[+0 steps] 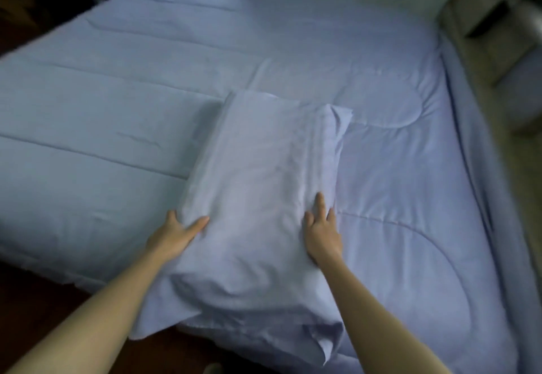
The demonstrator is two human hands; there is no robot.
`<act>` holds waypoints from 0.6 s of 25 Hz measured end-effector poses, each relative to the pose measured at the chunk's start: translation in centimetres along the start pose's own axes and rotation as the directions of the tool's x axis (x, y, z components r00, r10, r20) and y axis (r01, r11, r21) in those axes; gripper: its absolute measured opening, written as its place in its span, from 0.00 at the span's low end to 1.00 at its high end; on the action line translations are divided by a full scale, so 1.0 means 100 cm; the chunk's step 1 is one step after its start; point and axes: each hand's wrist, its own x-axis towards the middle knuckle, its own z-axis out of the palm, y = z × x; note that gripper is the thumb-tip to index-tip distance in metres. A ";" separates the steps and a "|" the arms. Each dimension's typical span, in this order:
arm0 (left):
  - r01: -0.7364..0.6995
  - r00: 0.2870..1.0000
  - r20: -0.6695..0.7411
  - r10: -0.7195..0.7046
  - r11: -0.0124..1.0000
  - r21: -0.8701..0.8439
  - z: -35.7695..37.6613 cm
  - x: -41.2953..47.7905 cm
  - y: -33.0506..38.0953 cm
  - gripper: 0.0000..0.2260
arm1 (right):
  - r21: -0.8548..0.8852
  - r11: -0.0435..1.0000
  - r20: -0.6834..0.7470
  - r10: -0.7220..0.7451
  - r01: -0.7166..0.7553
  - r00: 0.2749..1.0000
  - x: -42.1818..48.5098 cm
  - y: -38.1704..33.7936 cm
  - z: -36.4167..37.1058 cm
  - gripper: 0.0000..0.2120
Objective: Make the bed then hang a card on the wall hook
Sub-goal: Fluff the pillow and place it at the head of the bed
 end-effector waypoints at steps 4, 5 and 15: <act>-0.006 0.995 0.103 0.018 0.993 -0.117 -0.001 -0.010 -0.033 0.56 | 0.184 0.968 -0.018 0.175 -0.169 0.984 -0.057 0.028 0.013 0.30; -0.015 0.993 0.114 0.029 0.992 -0.122 -0.002 -0.010 -0.037 0.55 | 0.209 0.953 -0.039 0.233 -0.220 0.972 -0.068 0.031 0.019 0.31; -0.043 0.962 0.246 0.121 0.953 -0.301 -0.018 -0.009 -0.027 0.26 | 0.314 0.933 -0.048 0.203 -0.178 0.978 -0.078 0.008 -0.018 0.18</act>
